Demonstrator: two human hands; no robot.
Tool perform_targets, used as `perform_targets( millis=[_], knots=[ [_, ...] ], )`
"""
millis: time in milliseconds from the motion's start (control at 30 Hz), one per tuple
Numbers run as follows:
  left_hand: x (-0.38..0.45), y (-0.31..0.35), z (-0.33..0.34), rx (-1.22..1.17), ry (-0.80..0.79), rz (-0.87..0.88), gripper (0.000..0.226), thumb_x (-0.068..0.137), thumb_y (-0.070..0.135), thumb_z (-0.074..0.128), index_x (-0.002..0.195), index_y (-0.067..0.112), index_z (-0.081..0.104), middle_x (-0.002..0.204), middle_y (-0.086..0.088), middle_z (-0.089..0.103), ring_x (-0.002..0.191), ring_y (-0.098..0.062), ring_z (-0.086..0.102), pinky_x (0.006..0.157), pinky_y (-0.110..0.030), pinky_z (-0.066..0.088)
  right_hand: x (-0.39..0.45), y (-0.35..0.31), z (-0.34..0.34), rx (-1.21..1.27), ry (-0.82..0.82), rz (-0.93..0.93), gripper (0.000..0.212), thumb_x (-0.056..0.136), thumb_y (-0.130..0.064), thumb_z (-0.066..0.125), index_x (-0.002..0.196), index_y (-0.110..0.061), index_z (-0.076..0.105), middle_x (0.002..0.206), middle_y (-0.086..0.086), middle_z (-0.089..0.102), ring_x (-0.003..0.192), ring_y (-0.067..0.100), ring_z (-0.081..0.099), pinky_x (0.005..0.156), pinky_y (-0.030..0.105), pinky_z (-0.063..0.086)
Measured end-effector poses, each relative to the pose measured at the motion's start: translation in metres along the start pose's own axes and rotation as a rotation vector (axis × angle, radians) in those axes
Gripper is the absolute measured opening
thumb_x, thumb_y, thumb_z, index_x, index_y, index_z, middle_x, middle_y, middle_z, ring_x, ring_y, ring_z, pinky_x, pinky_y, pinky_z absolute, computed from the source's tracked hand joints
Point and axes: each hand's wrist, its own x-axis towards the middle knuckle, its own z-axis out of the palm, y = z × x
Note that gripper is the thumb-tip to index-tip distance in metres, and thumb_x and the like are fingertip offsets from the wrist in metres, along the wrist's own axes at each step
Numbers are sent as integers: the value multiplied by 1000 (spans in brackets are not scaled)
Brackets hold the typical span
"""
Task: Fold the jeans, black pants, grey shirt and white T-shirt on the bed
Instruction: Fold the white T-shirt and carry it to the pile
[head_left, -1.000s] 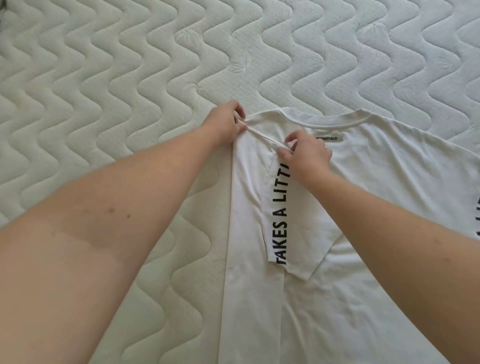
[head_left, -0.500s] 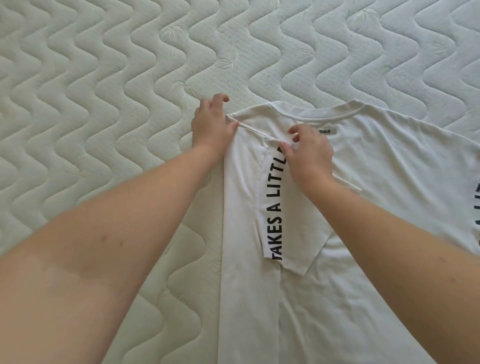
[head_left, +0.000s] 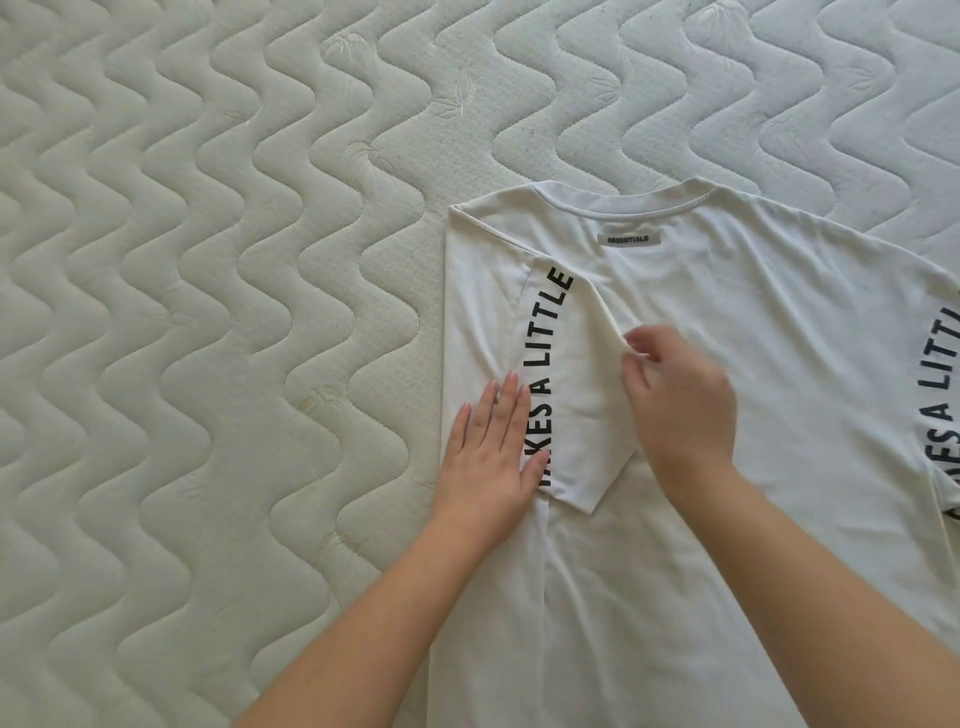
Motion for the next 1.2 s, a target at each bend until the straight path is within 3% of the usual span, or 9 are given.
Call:
perform_targets(
  millis=[67, 133, 233, 400, 533, 867, 1000, 1067, 1200],
  knots=[
    [6, -1, -2, -76, -13, 33, 65, 99, 49, 16, 154, 21, -5, 160, 7, -15, 148, -12, -17, 120, -32, -12, -15, -14, 5, -1, 9, -127, 22, 85, -5, 66, 105, -13, 72, 86, 9, 74, 78, 32, 68, 66, 37, 51],
    [12, -1, -14, -227, 67, 46, 54, 103, 35, 29, 153, 14, 27, 162, -4, 19, 150, -19, 13, 122, -37, 7, -28, -25, 15, -18, 49, -308, 27, 80, 3, 67, 104, -8, 74, 84, 9, 74, 73, 30, 69, 61, 34, 53],
    [26, -8, -32, -384, 239, 45, 37, 99, 18, 46, 131, 6, 59, 138, -10, 56, 129, -26, 49, 110, -40, 35, -31, -26, 26, -34, 89, -351, 35, 83, -5, 66, 118, -5, 66, 116, 10, 69, 102, 32, 65, 89, 40, 49],
    [41, -17, -24, -72, 80, 57, 62, 102, 41, 36, 156, 21, 13, 164, 6, 6, 151, -13, 2, 119, -32, -3, -29, 17, 29, -173, -232, 64, 81, 84, -43, 69, 150, -15, 30, 155, 9, 31, 141, 29, 28, 116, 44, 18],
    [38, -19, -3, 85, 35, 55, 69, 102, 51, 23, 149, 23, -19, 157, 9, -25, 144, -9, -24, 116, -32, -19, -38, 33, 31, -332, -125, -300, 67, 85, -35, 67, 143, -7, 45, 149, 15, 42, 136, 34, 41, 112, 49, 32],
    [43, -22, -2, 45, -23, 65, 63, 102, 46, 17, 152, 26, -17, 156, 12, -28, 144, -7, -26, 114, -29, -23, -27, 18, 23, -207, 166, -528, 19, 95, -20, 61, 96, -8, 75, 101, 4, 75, 97, 28, 70, 86, 40, 51],
    [48, -23, -27, -500, 33, 40, 51, 104, 32, 19, 149, 17, 37, 160, 2, 24, 147, -6, 17, 120, -27, 6, -35, -11, 27, -128, 155, -518, 23, 96, -25, 58, 99, -10, 76, 103, 3, 75, 97, 26, 70, 84, 39, 52],
    [50, -19, -43, -949, 176, -128, 48, 102, 36, 26, 118, 16, 66, 125, -1, 62, 116, -2, 54, 105, -25, 38, -42, -17, 32, -82, 73, -513, 23, 95, -24, 59, 100, -10, 76, 106, 3, 74, 97, 26, 70, 84, 40, 54],
    [70, -3, -55, -1140, -54, -490, 46, 94, 56, 45, 100, 15, 66, 92, 1, 70, 80, -11, 64, 78, -29, 51, -56, -13, 40, -22, -125, -510, 27, 97, -25, 56, 112, -8, 72, 116, 5, 71, 106, 26, 66, 87, 42, 53]
  ],
)
